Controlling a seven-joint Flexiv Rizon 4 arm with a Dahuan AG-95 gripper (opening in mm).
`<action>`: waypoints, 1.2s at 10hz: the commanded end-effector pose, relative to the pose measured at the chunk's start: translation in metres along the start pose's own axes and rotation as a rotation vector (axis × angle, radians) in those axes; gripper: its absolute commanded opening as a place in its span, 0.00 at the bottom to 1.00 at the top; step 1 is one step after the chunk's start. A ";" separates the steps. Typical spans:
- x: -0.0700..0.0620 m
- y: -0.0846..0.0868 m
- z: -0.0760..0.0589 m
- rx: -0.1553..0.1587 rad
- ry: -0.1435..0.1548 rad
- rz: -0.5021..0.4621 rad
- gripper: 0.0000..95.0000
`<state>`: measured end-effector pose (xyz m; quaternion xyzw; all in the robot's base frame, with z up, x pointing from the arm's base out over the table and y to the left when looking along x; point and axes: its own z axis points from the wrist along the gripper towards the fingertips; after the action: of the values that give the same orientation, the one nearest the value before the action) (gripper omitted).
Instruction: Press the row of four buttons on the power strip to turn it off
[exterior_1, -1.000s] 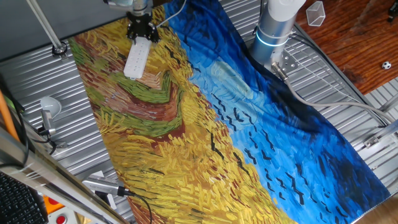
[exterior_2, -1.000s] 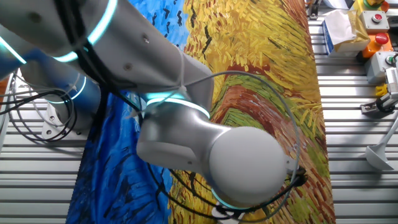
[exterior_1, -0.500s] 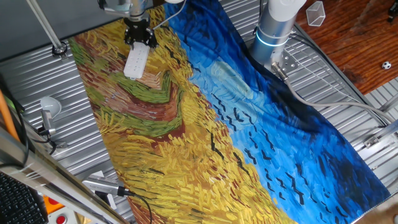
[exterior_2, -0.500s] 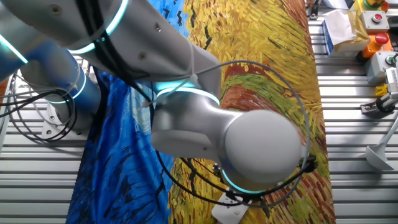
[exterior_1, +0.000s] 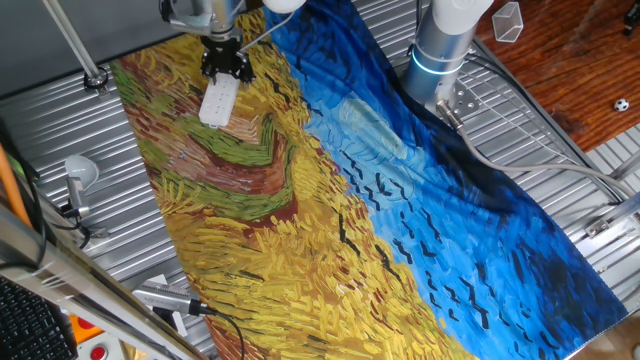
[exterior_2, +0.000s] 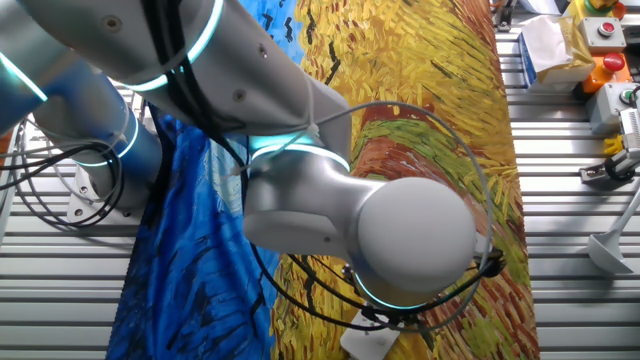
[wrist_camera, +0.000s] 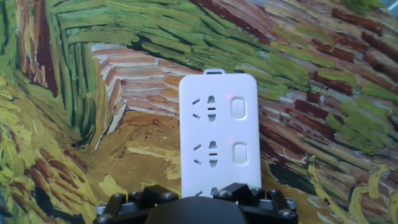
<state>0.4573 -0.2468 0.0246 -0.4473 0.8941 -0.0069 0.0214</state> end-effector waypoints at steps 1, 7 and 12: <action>0.001 0.000 0.006 0.009 -0.003 -0.001 0.80; 0.003 -0.003 0.006 0.017 0.009 -0.005 0.80; 0.004 -0.004 0.008 0.014 0.005 -0.007 0.80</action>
<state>0.4579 -0.2532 0.0181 -0.4505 0.8923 -0.0162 0.0227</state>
